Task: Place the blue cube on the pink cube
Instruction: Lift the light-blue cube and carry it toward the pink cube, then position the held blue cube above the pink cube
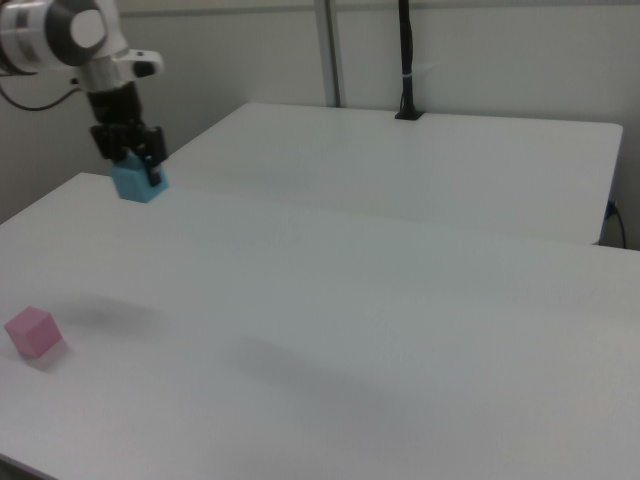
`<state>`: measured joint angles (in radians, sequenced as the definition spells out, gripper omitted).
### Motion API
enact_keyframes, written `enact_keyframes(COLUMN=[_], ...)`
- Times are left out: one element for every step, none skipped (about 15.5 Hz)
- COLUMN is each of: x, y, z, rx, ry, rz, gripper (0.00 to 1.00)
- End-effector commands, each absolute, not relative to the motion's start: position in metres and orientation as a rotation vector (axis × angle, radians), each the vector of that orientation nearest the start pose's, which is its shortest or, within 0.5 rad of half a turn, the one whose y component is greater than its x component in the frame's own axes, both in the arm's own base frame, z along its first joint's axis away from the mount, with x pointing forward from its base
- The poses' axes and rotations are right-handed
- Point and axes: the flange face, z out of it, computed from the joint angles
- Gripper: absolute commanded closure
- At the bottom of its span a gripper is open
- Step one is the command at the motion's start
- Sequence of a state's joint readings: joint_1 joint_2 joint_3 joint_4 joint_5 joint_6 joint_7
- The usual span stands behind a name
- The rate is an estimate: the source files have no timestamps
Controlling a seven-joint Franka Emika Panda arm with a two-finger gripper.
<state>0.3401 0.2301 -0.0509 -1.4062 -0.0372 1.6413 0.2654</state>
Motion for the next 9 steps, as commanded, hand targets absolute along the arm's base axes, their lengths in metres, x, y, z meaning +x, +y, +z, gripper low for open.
enact_keyframes(x=[0.577,0.570,0.562,0.554,0.547,0.540,0.530,0.517,0.503], y=[0.244,0.259,0.273,0.287,0.299,0.309,0.318,0.330,0.341], z=[0.581,0.579,0.577,0.574,0.570,0.568,0.568,0.565,0.566], rx=[-3.158,-3.159,-3.161,-3.163,-3.163,-3.161,-3.158,-3.161,-3.159], ry=[-0.029,-0.031,-0.043,-0.055,-0.067,-0.081,-0.092,-0.108,-0.128], rz=[-0.059,-0.051,-0.042,-0.034,-0.022,-0.010,-0.005,0.010,0.011], gripper=[0.81,0.81,0.81,0.81,0.80,0.80,0.80,0.80,0.80])
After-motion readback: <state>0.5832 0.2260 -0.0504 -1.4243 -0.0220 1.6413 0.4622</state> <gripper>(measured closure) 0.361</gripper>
